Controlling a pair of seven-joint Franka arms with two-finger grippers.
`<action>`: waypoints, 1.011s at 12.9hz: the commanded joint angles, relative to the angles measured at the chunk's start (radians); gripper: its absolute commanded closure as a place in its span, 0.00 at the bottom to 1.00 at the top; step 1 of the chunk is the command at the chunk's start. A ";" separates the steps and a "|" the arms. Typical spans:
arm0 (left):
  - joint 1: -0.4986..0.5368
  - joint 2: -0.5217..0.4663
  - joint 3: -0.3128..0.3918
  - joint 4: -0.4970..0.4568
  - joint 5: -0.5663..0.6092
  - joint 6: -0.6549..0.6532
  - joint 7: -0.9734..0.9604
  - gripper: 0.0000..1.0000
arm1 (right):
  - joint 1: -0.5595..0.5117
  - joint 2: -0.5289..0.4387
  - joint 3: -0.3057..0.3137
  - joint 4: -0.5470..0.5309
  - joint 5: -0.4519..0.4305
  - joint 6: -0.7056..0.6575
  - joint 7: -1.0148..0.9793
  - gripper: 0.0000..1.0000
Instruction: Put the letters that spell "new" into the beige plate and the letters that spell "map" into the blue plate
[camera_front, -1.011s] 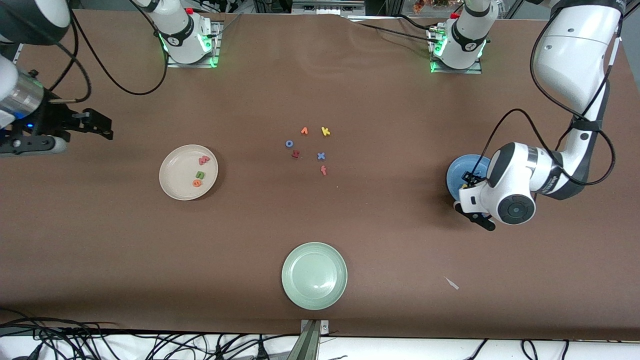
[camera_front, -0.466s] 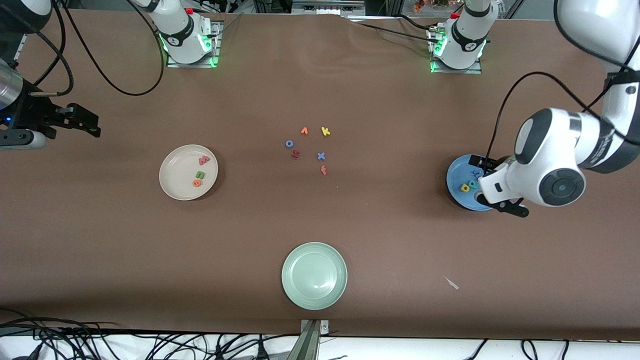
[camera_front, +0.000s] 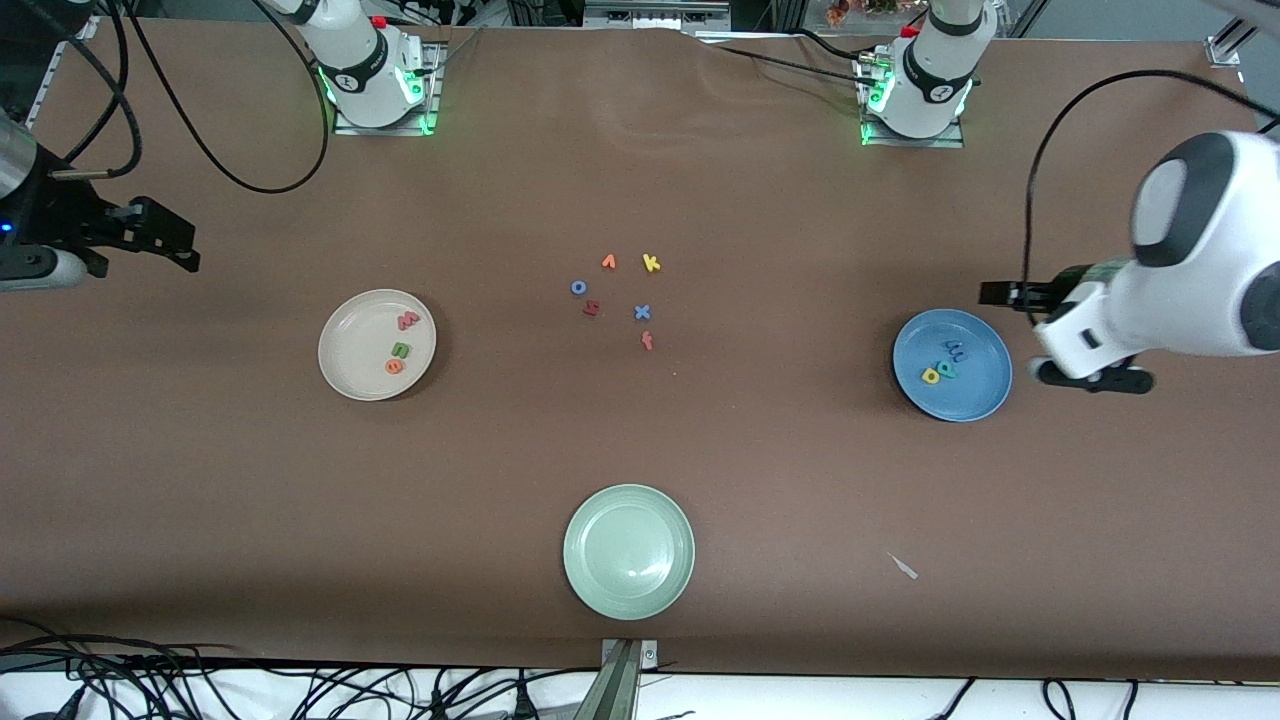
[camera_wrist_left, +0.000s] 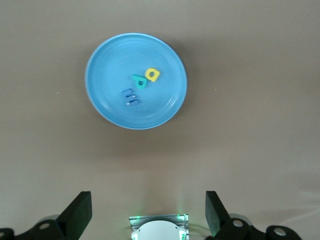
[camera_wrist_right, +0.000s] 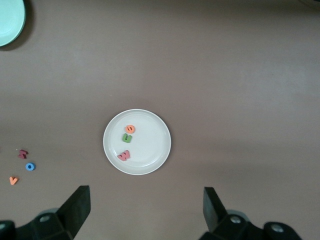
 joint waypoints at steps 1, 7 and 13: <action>0.021 -0.082 0.050 -0.023 -0.039 -0.023 -0.019 0.00 | -0.011 0.019 -0.015 0.042 0.030 -0.030 -0.010 0.00; -0.108 -0.177 0.175 -0.014 0.019 -0.019 -0.008 0.00 | -0.011 0.013 -0.042 0.044 0.053 -0.030 -0.004 0.00; -0.100 -0.200 0.172 0.064 0.001 -0.008 -0.007 0.00 | -0.011 0.008 -0.049 0.044 0.054 -0.032 -0.009 0.00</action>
